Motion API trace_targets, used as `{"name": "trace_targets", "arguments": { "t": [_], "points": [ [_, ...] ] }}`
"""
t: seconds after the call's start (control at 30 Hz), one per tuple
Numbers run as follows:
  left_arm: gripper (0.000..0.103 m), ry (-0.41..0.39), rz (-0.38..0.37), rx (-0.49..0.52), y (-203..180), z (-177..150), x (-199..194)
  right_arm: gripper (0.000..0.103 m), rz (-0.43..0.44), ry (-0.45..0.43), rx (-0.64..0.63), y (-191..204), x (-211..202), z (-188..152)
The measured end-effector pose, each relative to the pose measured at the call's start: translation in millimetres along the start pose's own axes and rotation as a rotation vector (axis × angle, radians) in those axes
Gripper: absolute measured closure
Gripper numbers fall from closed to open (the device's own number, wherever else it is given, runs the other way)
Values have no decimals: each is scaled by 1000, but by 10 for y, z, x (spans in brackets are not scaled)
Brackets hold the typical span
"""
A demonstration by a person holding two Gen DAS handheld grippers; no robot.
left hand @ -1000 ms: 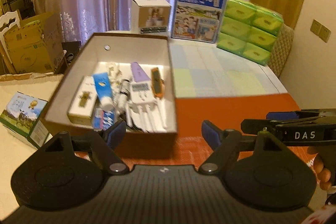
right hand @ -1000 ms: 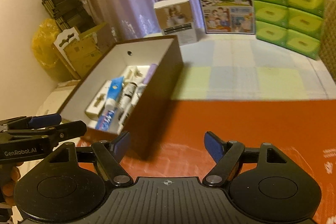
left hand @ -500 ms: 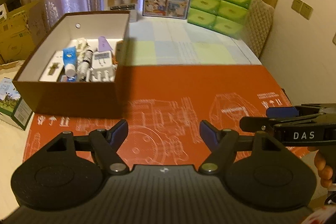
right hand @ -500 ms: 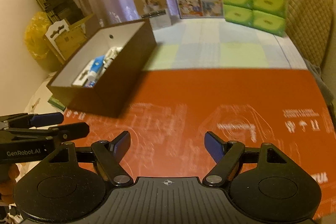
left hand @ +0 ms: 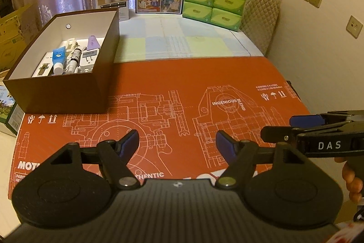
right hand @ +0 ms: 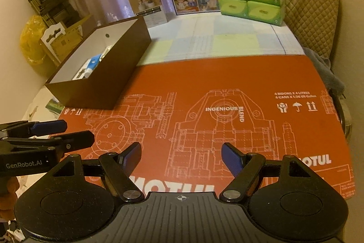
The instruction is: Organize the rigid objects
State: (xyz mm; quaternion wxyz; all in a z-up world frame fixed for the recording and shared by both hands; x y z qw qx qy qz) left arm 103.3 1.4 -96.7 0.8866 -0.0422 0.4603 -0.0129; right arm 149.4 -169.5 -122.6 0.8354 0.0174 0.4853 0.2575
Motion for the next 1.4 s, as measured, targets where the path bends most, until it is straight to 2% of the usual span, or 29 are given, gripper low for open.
{"name": "trace_targets", "arguments": {
  "t": [0.6,0.97,1.4],
  "points": [
    [31,-4,11,-7,-116,-148,-98,29,7,3,-5,-55,-118,-197],
    [32,-9,12,-11,-201,-193,-136,29,6,4,-7,-67,-128,-202],
    [32,-11,24,-16,-368,-252,-196,29,13,-3,0,-219,-279,-343]
  ]
}}
Point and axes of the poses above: each gripper's, at about its wrist camera, not at the fingertips, and x roughly the way its jaws point, y to its left, z to its top, the point moved 9 cm from there along x, roughly the way its jaws point, and after that the axes turned 7 degrees about y, right-handed, at the moved point
